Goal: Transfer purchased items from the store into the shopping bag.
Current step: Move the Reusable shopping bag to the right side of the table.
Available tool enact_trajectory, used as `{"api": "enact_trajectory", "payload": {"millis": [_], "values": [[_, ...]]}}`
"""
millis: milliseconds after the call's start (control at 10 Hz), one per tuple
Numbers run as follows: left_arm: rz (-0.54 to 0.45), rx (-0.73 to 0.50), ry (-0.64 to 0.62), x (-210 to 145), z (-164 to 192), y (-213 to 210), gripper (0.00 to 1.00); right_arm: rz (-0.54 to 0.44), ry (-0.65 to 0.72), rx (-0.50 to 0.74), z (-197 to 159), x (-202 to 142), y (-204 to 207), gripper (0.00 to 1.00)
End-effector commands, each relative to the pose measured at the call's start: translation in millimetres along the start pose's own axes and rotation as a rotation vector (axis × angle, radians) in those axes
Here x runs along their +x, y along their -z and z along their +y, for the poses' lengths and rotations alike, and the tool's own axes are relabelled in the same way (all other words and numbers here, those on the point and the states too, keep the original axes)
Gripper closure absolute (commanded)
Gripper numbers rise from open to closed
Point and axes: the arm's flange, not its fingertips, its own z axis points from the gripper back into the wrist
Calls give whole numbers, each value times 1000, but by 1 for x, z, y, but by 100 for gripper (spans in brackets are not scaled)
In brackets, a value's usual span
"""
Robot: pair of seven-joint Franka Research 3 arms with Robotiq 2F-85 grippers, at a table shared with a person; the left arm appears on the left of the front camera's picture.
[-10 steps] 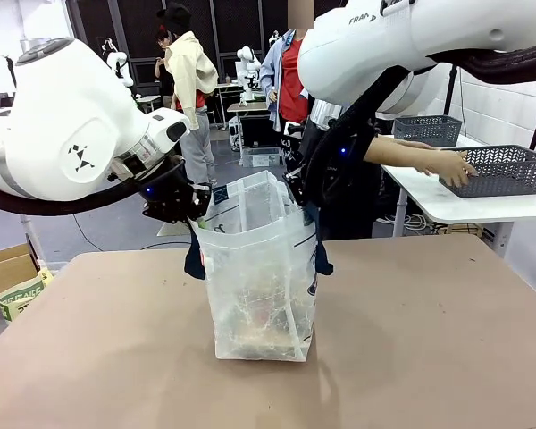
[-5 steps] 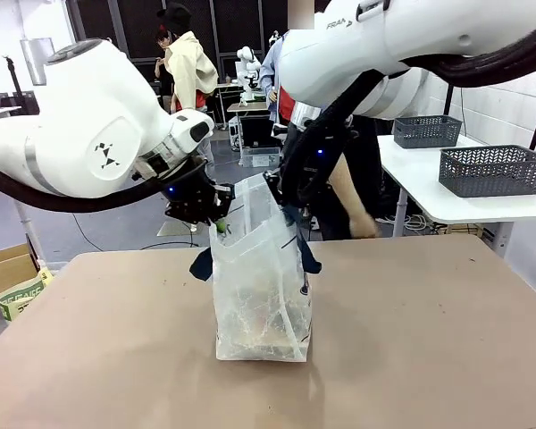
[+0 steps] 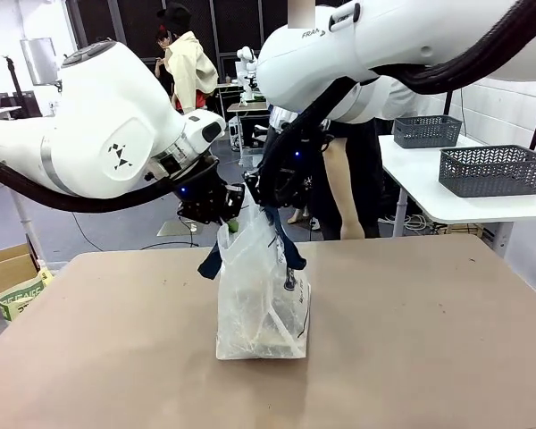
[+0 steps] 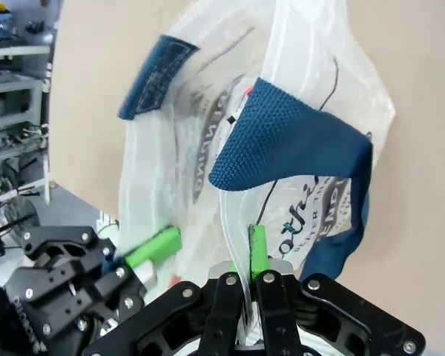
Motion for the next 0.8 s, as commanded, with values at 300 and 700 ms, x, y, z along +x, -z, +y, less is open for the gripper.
{"api": "enact_trajectory", "payload": {"millis": [300, 700], "values": [[-4, -3, 4, 0, -1, -1, 100, 2, -2, 4, 3, 4, 3, 100], [7, -5, 22, 6, -5, 2, 100, -48, 86, 39, 10, 2, 9, 100]]}}
